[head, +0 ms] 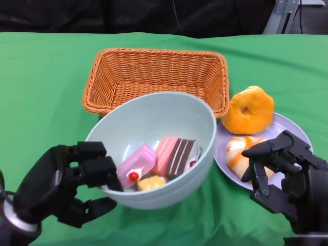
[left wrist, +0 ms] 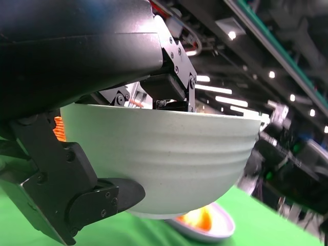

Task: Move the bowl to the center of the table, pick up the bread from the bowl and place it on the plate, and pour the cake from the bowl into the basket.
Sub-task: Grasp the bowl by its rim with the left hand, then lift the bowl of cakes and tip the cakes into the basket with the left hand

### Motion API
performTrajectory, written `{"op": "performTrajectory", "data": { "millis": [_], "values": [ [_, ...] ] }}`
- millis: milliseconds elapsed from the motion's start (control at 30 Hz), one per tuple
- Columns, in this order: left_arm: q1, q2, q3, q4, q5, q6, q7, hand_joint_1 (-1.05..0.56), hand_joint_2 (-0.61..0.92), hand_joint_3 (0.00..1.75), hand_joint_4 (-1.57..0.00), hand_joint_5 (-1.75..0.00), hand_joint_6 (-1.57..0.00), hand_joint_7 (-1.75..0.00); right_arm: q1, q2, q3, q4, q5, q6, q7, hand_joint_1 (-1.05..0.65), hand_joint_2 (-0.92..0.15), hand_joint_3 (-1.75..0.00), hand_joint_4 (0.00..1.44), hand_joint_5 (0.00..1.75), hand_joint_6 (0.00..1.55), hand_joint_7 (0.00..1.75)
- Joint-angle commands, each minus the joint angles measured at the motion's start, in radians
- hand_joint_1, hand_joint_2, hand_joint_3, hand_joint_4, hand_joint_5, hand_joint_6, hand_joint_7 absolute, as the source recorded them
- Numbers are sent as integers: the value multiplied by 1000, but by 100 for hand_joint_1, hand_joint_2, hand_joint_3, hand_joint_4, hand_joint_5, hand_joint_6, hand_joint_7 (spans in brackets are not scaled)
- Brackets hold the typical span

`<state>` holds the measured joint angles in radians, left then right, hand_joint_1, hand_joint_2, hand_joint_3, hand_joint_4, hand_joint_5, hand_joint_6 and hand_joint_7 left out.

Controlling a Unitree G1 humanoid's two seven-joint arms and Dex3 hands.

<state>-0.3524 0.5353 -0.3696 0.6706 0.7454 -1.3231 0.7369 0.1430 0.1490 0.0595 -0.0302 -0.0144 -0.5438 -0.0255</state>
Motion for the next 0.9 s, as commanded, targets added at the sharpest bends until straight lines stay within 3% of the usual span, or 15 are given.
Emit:
{"op": "performTrajectory", "data": {
  "millis": [33,67,167,367,667,900],
  "values": [
    [-54,-53,28,47,-105,-33,-67,3,51,109,-91,-146,-82,-147,3,-6,2,17,-11,-16,-7,-7,-62,-97,82,155,77,116],
    [-71,-73,28,70,-135,-41,-94,3,52,108,-90,-148,-81,-147,4,-5,5,25,-10,-20,-6,-7,-62,-97,82,156,76,117],
    [-116,-128,35,134,-206,-54,-167,3,43,130,-86,-155,-77,-155,1,-1,8,52,-11,-34,-8,-7,-62,-96,82,157,76,117],
    [-159,-213,55,190,-376,-26,-337,-3,50,126,-80,-173,-74,-162,-15,2,5,106,-18,-76,-15,-9,-61,-92,83,155,77,115],
    [-227,-295,127,245,-490,-8,-518,-4,57,116,-78,-175,-73,-162,-33,-6,5,162,-13,-97,-6,-10,-62,-93,83,156,77,116],
    [-315,-337,177,340,-493,37,-591,1,50,118,-76,-175,-74,-162,-41,-11,4,200,-1,-121,15,-10,-62,-92,83,154,77,115]
  ]
}}
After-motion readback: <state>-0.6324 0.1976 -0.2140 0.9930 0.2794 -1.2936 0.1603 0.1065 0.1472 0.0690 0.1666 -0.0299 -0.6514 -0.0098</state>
